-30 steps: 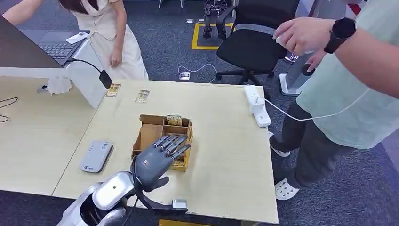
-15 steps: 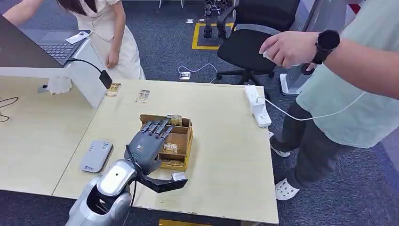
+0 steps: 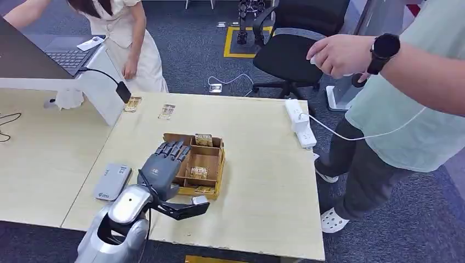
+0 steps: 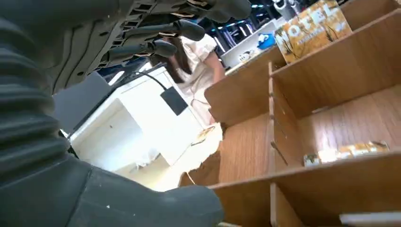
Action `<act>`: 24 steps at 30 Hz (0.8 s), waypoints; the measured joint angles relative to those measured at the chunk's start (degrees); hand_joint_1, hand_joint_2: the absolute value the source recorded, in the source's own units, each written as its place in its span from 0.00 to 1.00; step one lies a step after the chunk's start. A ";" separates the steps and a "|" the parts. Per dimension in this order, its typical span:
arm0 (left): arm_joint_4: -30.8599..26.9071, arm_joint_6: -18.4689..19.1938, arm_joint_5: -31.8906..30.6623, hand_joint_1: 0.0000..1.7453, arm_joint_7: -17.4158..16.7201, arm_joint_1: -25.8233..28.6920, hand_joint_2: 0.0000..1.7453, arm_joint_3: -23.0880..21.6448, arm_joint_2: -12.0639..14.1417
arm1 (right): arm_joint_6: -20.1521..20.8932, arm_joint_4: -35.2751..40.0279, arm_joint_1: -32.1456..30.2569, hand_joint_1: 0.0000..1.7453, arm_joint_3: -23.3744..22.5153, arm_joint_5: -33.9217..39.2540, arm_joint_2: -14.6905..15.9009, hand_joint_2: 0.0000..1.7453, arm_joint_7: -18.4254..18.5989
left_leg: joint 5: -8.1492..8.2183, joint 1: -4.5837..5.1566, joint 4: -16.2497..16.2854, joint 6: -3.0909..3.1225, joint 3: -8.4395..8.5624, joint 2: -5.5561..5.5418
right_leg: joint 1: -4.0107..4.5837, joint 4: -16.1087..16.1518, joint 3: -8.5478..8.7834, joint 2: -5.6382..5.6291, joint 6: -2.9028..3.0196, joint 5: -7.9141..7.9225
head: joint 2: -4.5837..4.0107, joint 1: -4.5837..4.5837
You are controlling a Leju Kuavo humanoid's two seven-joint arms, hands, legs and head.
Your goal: Pass the card to the sensor for recognition and then transmit it.
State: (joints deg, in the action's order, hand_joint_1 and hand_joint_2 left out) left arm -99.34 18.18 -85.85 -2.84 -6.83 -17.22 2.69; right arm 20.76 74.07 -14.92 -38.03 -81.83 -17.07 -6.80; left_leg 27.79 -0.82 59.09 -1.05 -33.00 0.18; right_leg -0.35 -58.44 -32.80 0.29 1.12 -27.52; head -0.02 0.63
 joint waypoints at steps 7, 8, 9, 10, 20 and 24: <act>0.31 -0.11 0.02 0.00 0.46 0.46 1.00 0.31 0.11 | -0.02 0.00 0.00 0.00 0.00 -0.09 0.00 0.00 -0.02 | 0.00 0.00 0.00 0.00 0.00 -0.01 | 0.00 0.00 0.00 0.02 0.00 0.00 | 0.00 -0.02; 0.31 -0.11 0.15 0.00 0.57 0.47 1.00 0.31 0.11 | -0.02 0.00 0.00 0.00 0.00 -0.22 0.00 0.00 -0.02 | 0.00 0.00 0.00 0.00 0.00 -0.02 | 0.00 0.00 0.00 0.03 0.00 0.00 | 0.00 -0.02; 0.31 -0.11 0.44 0.00 0.94 0.48 1.00 0.33 0.11 | -0.02 0.00 0.00 0.00 0.00 -0.39 0.00 0.00 -0.04 | 0.00 0.00 0.00 0.00 -0.01 -0.02 | 0.00 0.00 0.00 0.03 0.00 0.00 | 0.00 -0.02; 0.31 -0.11 0.85 0.00 1.11 0.50 1.00 0.37 0.13 | -0.02 0.00 0.00 0.00 0.00 -0.42 0.00 0.00 -0.07 | 0.00 0.00 0.00 0.00 -0.01 -0.02 | 0.00 0.00 0.00 0.03 0.00 0.00 | 0.00 0.00; 0.31 -0.07 1.55 0.00 1.53 0.51 1.00 0.57 0.68 | -0.20 -0.02 0.01 0.00 0.00 -0.87 0.00 0.00 -0.24 | -0.01 0.00 0.00 0.01 0.00 -0.02 | 0.00 0.00 0.00 0.03 0.00 0.00 | 0.00 -0.02; 0.31 0.42 2.67 0.00 2.10 0.51 1.00 0.57 1.35 | -1.46 0.09 -0.04 0.00 0.37 0.48 0.00 0.00 0.39 | -0.01 0.00 0.00 0.01 0.01 -0.01 | 0.00 0.00 -0.01 0.01 0.00 0.00 | 0.00 -0.02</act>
State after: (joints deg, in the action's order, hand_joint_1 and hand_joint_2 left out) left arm -99.03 18.60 -83.19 -0.74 -6.32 -16.65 4.04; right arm 19.30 74.16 -14.96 -37.66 -81.35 -17.07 -6.41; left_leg 27.78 -0.82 59.09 -1.05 -32.99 0.17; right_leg -0.35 -58.44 -32.81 0.30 1.12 -27.51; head -0.02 0.61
